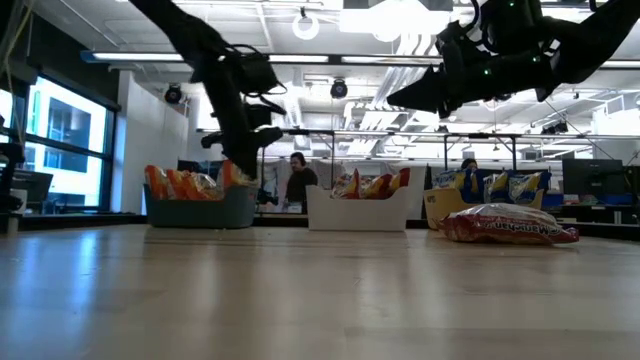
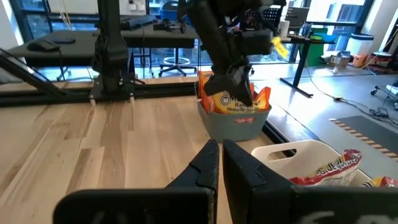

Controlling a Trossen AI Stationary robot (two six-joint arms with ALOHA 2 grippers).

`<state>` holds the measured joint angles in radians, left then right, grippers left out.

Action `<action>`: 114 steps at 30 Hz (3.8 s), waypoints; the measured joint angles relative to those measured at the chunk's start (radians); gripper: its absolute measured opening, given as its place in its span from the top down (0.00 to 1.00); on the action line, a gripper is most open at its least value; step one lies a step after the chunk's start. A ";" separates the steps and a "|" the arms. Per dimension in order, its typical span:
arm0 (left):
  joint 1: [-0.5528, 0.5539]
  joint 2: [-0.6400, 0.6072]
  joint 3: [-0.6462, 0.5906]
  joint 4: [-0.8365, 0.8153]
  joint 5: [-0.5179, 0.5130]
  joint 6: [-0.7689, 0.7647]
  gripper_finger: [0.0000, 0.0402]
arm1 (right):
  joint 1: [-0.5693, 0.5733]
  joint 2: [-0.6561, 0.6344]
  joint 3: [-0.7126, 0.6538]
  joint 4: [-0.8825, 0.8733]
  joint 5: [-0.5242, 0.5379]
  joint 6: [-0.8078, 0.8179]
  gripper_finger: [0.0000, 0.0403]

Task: Sort Maruchan noodles
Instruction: Put the orange noodle pack into the blue bin, then put the red noodle pack into the white bin

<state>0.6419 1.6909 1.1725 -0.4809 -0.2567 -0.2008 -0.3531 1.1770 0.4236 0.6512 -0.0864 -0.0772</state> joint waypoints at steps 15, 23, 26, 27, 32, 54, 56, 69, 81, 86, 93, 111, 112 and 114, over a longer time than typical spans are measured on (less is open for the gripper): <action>0.014 -0.036 -0.158 0.161 -0.043 0.003 0.96 | 0.000 0.000 0.000 0.003 0.000 0.027 0.99; -0.013 -0.095 -0.142 0.133 -0.040 0.078 0.76 | 0.000 0.000 0.000 0.003 0.006 0.027 0.99; -0.031 -0.145 -0.142 0.117 -0.039 0.098 0.68 | 0.000 0.000 0.000 0.001 0.007 0.025 0.96; -0.039 -0.166 -0.143 0.113 -0.037 0.100 0.66 | 0.000 0.000 0.000 -0.005 0.005 0.024 0.94; -0.110 -0.303 -0.212 0.158 -0.035 0.141 0.59 | 0.000 0.000 0.000 -0.042 -0.014 -0.010 0.79; -0.522 -0.570 -0.707 0.690 0.091 0.045 0.58 | 0.545 0.160 0.304 -1.338 0.575 0.463 0.50; -0.536 -0.558 -0.707 0.695 0.090 0.029 0.58 | 0.584 0.200 0.304 -1.349 0.583 0.547 0.45; -0.614 -0.501 -0.707 0.734 0.073 -0.020 0.58 | 0.661 0.484 0.312 -1.354 0.715 0.634 0.27; -0.672 -0.501 -0.707 0.736 0.032 -0.034 0.58 | 0.647 0.505 0.353 -1.363 0.722 0.592 0.66; -0.672 -0.501 -0.707 0.739 0.029 -0.034 0.58 | 0.622 0.502 0.358 -1.357 0.677 0.528 0.83; -0.696 -0.501 -0.707 0.739 0.029 -0.033 0.58 | 0.619 0.478 0.424 -1.350 0.578 0.457 0.98; -0.861 -0.296 -0.693 0.984 0.025 0.131 0.55 | 0.571 0.280 0.504 -0.993 0.179 0.457 1.00; -0.865 -0.266 -0.680 1.007 0.012 0.133 0.54 | 0.571 0.279 0.504 -0.978 0.161 0.453 1.00; -0.874 -0.210 -0.649 1.029 0.001 0.134 0.50 | 0.571 0.278 0.504 -0.938 0.132 0.442 1.00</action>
<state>-0.2317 1.4812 0.5235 0.5483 -0.2558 -0.0666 0.2184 1.4552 0.9272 -0.2866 0.0452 0.3644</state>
